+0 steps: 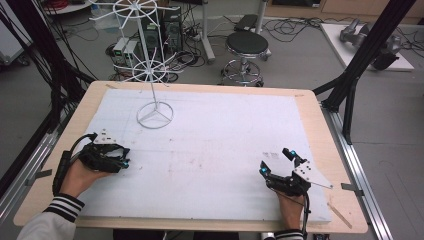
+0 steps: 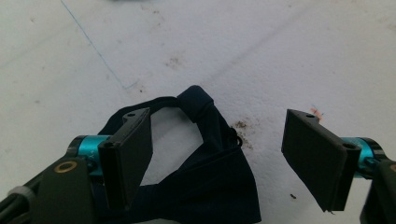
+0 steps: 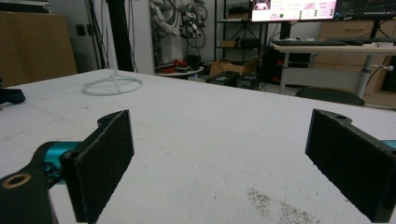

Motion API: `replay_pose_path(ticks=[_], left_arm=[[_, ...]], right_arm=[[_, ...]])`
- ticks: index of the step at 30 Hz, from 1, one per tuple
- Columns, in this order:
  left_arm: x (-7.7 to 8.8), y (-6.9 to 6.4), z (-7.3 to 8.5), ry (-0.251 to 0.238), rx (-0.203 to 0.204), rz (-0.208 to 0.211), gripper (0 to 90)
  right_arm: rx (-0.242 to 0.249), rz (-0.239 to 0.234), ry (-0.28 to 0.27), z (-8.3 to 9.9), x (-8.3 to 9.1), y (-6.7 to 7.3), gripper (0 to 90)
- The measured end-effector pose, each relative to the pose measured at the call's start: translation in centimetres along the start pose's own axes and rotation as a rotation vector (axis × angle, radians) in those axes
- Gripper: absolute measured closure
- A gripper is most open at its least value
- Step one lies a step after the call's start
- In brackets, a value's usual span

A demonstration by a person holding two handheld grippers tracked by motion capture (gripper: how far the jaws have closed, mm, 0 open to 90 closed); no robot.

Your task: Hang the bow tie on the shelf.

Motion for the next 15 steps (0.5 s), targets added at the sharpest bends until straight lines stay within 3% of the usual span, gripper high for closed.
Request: replay_pose_path(ticks=[5,15], left_arm=[[-0.61,-0.06,0.06,0.042,-0.012,-0.009,25.8],[-0.94,-0.01,0.21,0.08,-0.014,-0.011,33.9]], right_arm=[[0.0,-0.001,-0.001,0.0,0.01,0.0,6.9],[0.001,-0.002,-0.006,-0.01,0.02,-0.05,6.9]])
Point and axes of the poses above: each handheld gripper's, and its own axes: x roughly backward along the jaws, z roughly out of its underside, y roughly to its left, the point moved 4 cm from there along -x, roughly forward along the jaws, and after that the axes turned 5 degrees about -y, right-handed, at the moved point
